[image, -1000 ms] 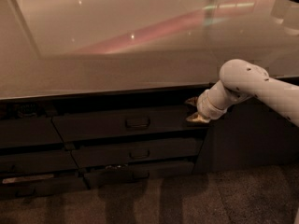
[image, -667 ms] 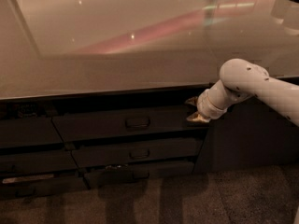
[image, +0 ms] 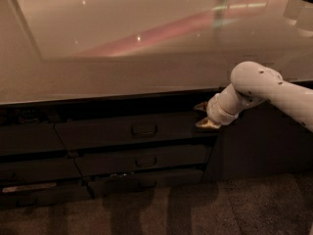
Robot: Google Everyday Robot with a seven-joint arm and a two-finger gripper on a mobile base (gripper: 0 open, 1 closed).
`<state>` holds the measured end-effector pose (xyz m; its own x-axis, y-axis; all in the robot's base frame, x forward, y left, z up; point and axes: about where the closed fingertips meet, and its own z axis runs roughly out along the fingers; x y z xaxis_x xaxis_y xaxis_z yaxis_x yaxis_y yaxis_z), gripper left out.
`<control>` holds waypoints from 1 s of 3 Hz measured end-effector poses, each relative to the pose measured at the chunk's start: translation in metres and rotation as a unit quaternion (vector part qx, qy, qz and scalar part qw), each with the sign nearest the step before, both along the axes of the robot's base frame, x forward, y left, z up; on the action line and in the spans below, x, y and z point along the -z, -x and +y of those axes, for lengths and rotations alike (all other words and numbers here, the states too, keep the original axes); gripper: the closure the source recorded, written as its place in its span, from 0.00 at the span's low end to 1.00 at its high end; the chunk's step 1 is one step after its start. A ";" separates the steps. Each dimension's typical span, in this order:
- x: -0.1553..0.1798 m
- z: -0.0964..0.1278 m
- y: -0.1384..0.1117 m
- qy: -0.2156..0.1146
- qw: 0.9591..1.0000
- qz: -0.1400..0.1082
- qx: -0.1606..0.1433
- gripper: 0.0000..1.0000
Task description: Open top drawer
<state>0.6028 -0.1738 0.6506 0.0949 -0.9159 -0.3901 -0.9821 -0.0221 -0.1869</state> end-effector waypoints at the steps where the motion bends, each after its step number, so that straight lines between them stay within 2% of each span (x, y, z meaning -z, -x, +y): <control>1: -0.007 0.000 0.000 0.000 1.000 0.000 0.000 1.00; 3: -0.018 0.002 0.001 0.001 1.000 0.002 -0.003 1.00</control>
Offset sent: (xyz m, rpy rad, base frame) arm -0.1826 0.0144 -0.1255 0.0350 0.0370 0.1136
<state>0.6021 -0.1714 0.6681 0.0989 -0.9163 -0.3881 -0.9827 -0.0285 -0.1831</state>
